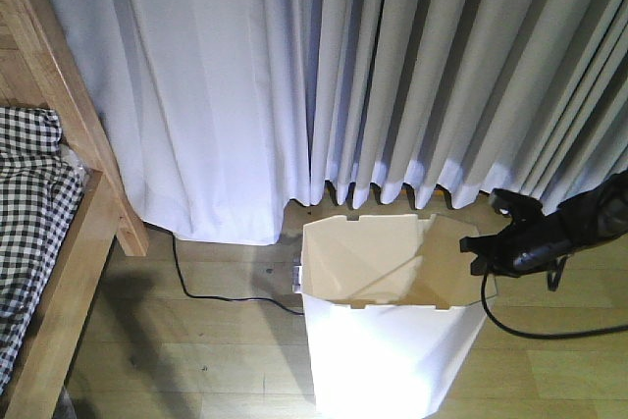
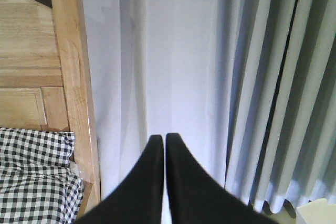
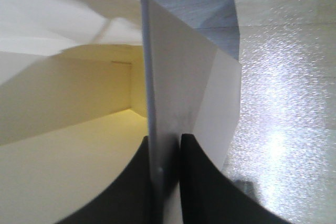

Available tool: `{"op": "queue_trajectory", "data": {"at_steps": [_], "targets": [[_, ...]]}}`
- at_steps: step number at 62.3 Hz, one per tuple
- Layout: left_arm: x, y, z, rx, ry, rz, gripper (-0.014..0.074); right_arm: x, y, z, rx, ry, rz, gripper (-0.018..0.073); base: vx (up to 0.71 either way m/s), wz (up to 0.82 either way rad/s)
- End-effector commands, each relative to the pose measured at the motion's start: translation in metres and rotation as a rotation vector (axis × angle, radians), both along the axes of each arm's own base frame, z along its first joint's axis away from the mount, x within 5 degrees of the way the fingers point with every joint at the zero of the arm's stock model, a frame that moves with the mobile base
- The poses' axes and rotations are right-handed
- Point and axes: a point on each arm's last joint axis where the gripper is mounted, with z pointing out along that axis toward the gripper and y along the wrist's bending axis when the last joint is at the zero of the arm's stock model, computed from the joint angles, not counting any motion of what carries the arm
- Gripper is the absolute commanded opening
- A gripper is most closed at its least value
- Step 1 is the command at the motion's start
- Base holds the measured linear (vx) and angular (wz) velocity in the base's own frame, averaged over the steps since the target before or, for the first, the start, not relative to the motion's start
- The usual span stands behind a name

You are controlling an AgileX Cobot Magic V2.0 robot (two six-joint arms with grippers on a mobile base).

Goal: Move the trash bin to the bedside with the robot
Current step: 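Lower the bin to the floor beside the bed with the right gripper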

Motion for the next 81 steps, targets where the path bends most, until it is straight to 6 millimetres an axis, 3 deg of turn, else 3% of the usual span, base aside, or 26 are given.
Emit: {"op": "queue_trajectory", "data": {"at_steps": [1,16,29,49,63,81], "targets": [[0.001,0.0,-0.002,-0.014,-0.06,-0.007,-0.0006,0.019,0.006,0.02,0.137,-0.044,-0.035,-0.0006,0.0,0.0],[0.001,0.0,-0.002,-0.014,-0.06,-0.007,-0.0006,0.023,0.012,-0.022,0.145,-0.009,-0.02,-0.0006,0.0,0.0],[0.001,0.0,-0.002,-0.014,-0.06,-0.007,-0.0006,0.039,0.026,-0.05,0.186,-0.021,0.023,-0.0006,0.0,0.0],[0.001,0.0,-0.002,-0.014,-0.06,-0.007,-0.0006,0.068,0.045,-0.065,0.326,-0.164,0.079,-0.0006,0.0,0.0],[0.001,0.0,-0.002,-0.014,-0.06,-0.007,-0.0006,0.058,0.053,-0.086,0.245,-0.144,0.131,-0.0006,0.0,0.0],[0.001,0.0,-0.002,-0.014,-0.06,-0.007,-0.0006,0.037,0.055,-0.118,0.284,-0.069,0.06,-0.0001,0.0,0.0]]}}
